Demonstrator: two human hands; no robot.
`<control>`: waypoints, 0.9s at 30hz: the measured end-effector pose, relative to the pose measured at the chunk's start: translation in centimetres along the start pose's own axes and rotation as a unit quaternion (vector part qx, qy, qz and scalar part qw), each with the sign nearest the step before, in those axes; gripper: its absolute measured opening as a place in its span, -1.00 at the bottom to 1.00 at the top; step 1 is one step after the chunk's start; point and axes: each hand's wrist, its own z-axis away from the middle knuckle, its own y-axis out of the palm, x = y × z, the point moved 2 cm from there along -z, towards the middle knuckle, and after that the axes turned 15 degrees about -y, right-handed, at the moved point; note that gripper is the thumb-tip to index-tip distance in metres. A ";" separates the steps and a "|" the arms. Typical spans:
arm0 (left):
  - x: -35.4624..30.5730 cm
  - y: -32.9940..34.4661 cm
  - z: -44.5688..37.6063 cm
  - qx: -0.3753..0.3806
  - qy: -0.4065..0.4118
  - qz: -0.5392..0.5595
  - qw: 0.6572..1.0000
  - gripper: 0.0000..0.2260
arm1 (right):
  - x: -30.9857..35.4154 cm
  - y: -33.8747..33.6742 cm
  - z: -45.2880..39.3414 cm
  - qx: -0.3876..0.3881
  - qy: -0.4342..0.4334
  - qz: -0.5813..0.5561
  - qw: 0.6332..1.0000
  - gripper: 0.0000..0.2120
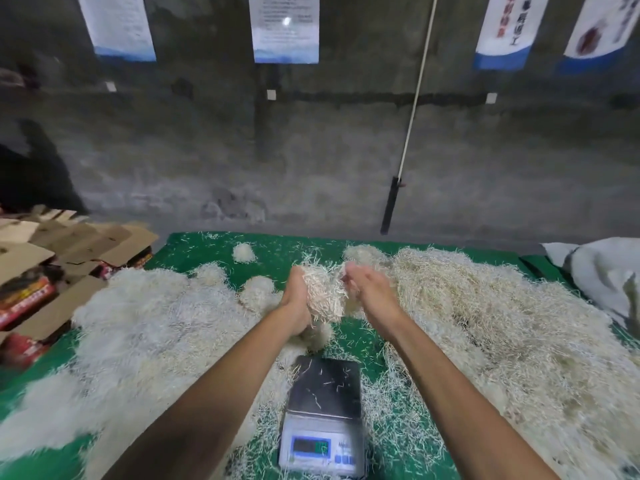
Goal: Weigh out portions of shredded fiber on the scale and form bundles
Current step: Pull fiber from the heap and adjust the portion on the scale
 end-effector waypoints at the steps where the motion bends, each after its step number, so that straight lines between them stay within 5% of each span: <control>1: 0.8 0.1 0.0 0.047 -0.024 -0.007 0.999 -0.49 | 0.5 0.7 -0.3 0.057 -0.035 0.056 0.996 -0.72; 3: 1.7 0.0 0.1 0.101 -0.020 -0.021 0.994 -0.54 | 0.7 1.2 -0.6 0.121 -0.104 0.157 0.975 -0.80; 5: 2.2 -0.6 0.0 0.142 -0.011 -0.013 0.990 -0.29 | -0.2 0.8 -0.5 0.127 -0.107 0.197 0.966 -0.54; 9: 3.0 -1.9 0.1 0.202 -0.031 -0.030 0.978 -0.07 | -2.5 -0.5 0.1 0.043 -0.029 0.200 0.978 -0.36; 12: 3.6 -3.0 -0.6 0.153 -0.054 -0.057 0.985 0.05 | -4.2 -0.7 0.7 -0.007 0.001 0.173 0.985 -0.38; 18: 4.6 -5.5 -2.4 0.119 -0.113 0.117 0.979 -0.50 | -9.5 -1.9 1.3 -0.100 0.131 0.088 0.982 -0.40; 22: 6.7 -6.8 -4.3 0.027 -0.140 0.112 0.983 -0.78 | -13.4 -1.4 2.3 -0.191 0.174 0.040 0.965 -0.38; 27: 10.2 -8.0 -7.9 -0.029 -0.116 0.064 0.991 -0.61 | -18.8 -1.1 3.4 -0.218 0.244 0.061 0.943 -0.50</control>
